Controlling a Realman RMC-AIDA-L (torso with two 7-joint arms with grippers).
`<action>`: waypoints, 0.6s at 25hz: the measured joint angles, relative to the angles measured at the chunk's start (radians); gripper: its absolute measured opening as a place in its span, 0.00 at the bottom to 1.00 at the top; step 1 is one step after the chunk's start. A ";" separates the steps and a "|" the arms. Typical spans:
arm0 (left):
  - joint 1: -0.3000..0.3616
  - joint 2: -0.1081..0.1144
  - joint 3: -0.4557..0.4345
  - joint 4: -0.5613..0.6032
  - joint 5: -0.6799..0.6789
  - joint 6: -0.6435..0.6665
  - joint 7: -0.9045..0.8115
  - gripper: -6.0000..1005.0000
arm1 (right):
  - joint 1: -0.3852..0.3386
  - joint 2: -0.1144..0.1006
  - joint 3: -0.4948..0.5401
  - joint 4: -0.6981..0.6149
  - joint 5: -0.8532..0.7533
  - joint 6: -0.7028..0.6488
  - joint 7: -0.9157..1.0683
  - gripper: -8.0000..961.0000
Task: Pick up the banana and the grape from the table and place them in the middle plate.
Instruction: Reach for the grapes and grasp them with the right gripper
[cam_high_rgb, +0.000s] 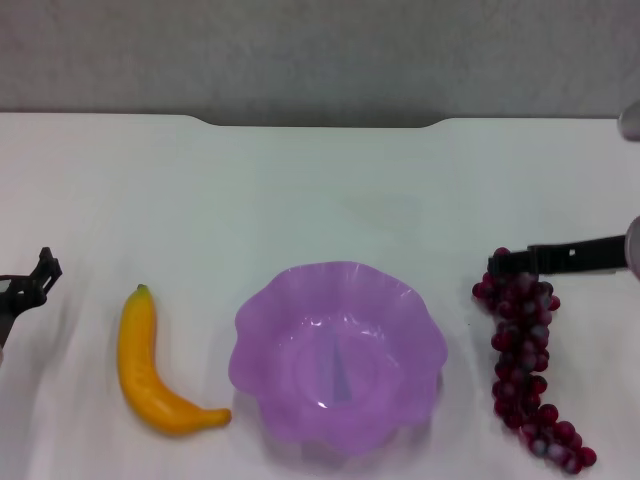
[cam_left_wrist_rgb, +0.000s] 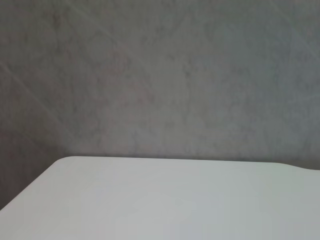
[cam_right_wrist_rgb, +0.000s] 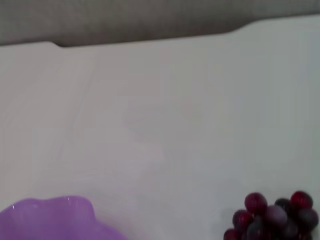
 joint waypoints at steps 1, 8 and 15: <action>0.000 0.000 0.000 0.000 0.000 0.000 0.000 0.89 | 0.012 0.000 0.001 -0.020 0.000 0.004 -0.002 0.91; -0.002 0.000 0.001 -0.003 0.000 0.000 0.000 0.89 | 0.080 0.000 0.005 -0.170 -0.018 0.006 -0.011 0.91; -0.011 0.000 0.001 -0.002 0.000 0.000 0.000 0.89 | 0.127 -0.001 0.058 -0.293 -0.075 -0.023 -0.014 0.91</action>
